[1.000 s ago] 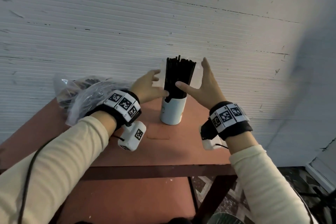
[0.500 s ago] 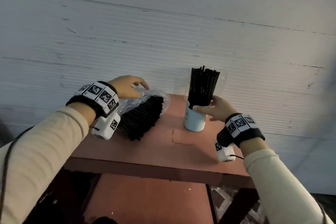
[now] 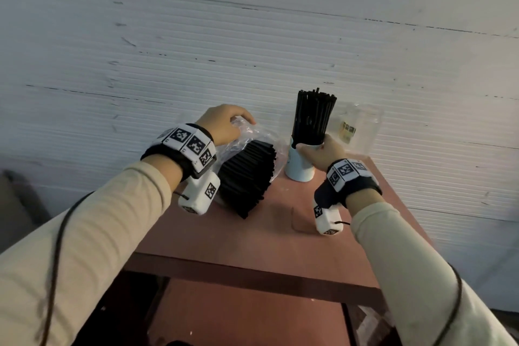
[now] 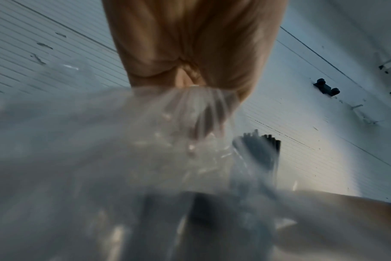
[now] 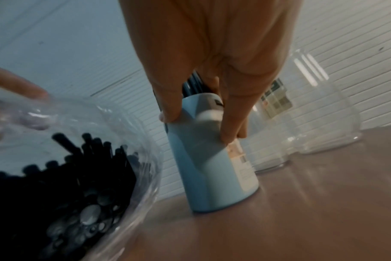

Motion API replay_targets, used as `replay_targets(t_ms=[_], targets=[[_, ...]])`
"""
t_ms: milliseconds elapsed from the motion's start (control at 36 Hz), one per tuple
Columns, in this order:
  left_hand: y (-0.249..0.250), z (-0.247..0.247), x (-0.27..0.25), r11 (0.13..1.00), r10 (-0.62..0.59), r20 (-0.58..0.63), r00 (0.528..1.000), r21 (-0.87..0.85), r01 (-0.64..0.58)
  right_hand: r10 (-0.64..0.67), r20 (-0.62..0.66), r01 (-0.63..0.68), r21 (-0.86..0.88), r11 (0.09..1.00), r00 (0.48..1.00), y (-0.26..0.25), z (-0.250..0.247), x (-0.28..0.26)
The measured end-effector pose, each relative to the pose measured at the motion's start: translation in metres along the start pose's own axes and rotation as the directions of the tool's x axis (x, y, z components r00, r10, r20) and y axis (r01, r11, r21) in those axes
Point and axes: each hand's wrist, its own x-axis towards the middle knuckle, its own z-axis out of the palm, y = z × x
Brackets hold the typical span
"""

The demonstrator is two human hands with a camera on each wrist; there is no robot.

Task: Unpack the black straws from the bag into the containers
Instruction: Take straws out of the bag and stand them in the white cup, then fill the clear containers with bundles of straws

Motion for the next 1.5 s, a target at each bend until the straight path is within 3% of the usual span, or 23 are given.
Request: replay_targets(t_ms=[250,444,611,667,750,833,1083,1500], targets=[[-0.009,0.008,0.026,0.999,0.004,-0.014,1.000,-0.038,-0.004,0.060,-0.091,-0.049,0.115,0.992,0.994,-0.008,0.034,0.055],[-0.012,0.010,0.036,0.999,0.014,-0.003,1.000,-0.041,-0.014,0.074,-0.079,-0.061,0.153,0.986,0.994,-0.010,0.041,0.073],[-0.011,0.010,0.035,0.999,0.018,0.005,1.000,-0.029,-0.018,-0.038,-0.099,0.051,0.131,0.990,0.994,-0.008,0.027,0.061],[-0.011,0.011,0.036,0.999,0.019,0.008,1.000,-0.028,-0.019,-0.104,-0.179,0.115,0.055,0.992,0.978,-0.006,0.019,0.056],[-0.010,0.012,0.035,0.999,0.019,0.011,1.000,-0.028,-0.018,-0.220,-0.360,0.218,-0.047,0.975,0.907,0.000,0.004,0.055],[-0.010,0.013,0.034,1.000,0.013,0.013,1.000,-0.028,-0.013,-0.274,-0.447,0.260,-0.093,0.961,0.852,0.005,-0.011,0.061],[-0.011,0.013,0.036,1.000,0.008,0.030,1.000,-0.022,-0.007,-0.199,-0.364,0.170,-0.112,0.979,0.910,0.018,-0.024,0.086],[-0.003,0.011,0.027,1.000,0.000,0.025,1.000,-0.006,0.001,-0.249,-0.380,0.243,-0.066,0.968,0.891,0.022,-0.042,0.065]])
